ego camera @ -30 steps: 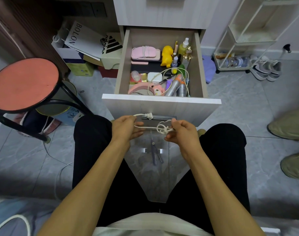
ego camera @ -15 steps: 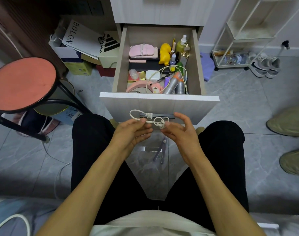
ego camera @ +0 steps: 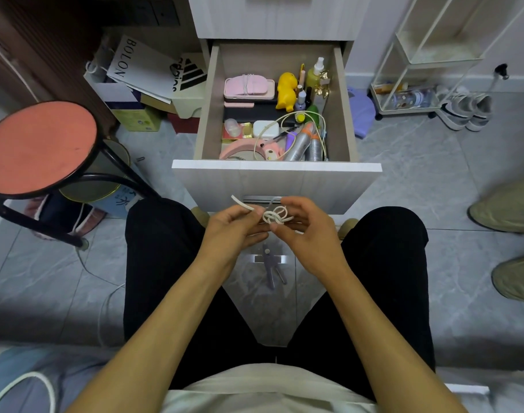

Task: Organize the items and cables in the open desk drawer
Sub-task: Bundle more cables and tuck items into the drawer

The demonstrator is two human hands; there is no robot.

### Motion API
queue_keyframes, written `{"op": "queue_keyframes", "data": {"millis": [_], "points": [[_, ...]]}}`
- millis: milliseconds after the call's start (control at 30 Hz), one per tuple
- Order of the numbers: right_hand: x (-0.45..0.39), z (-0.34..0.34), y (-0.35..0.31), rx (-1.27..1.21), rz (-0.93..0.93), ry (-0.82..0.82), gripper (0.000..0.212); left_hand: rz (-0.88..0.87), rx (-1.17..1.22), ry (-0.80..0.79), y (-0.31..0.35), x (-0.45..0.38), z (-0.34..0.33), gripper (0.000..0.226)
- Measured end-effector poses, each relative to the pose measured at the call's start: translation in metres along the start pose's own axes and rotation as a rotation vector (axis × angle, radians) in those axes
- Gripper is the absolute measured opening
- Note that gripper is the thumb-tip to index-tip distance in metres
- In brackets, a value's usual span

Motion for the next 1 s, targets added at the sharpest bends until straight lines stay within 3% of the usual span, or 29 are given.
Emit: {"op": "queue_keyframes", "data": {"millis": [133,300,533,733,900,1000], "points": [[0.001,-0.001,0.001,0.037,0.024,-0.008,0.036,0.001,-0.019,-0.037,0.000,0.000,-0.001,0.023],[0.006,-0.004,0.008,0.027,0.009,-0.135,0.023,0.042,-0.003,-0.044,0.003,-0.006,0.007,0.010],[-0.002,-0.002,0.004,0.033,0.072,-0.242,0.024,0.044,0.010,-0.085,0.004,-0.011,0.006,0.012],[-0.004,0.000,0.013,-0.257,-0.166,-0.261,0.018,0.017,-0.025,-0.139,0.007,-0.013,0.000,0.018],[-0.010,-0.005,0.010,0.044,-0.013,-0.386,0.019,0.043,-0.034,-0.113,0.006,-0.016,0.008,0.018],[-0.012,-0.003,0.008,0.140,0.047,-0.327,0.016,0.038,-0.092,-0.082,0.006,-0.012,0.005,0.015]]}}
Point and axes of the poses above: each hand's wrist, its own x-axis away from the middle knuckle, its own z-axis out of the back of the hand, y = z × x, the point moved 6 cm from there along -x, towards the middle knuckle, and after that the axes turned 15 degrees about z, right-handed, at the moved point
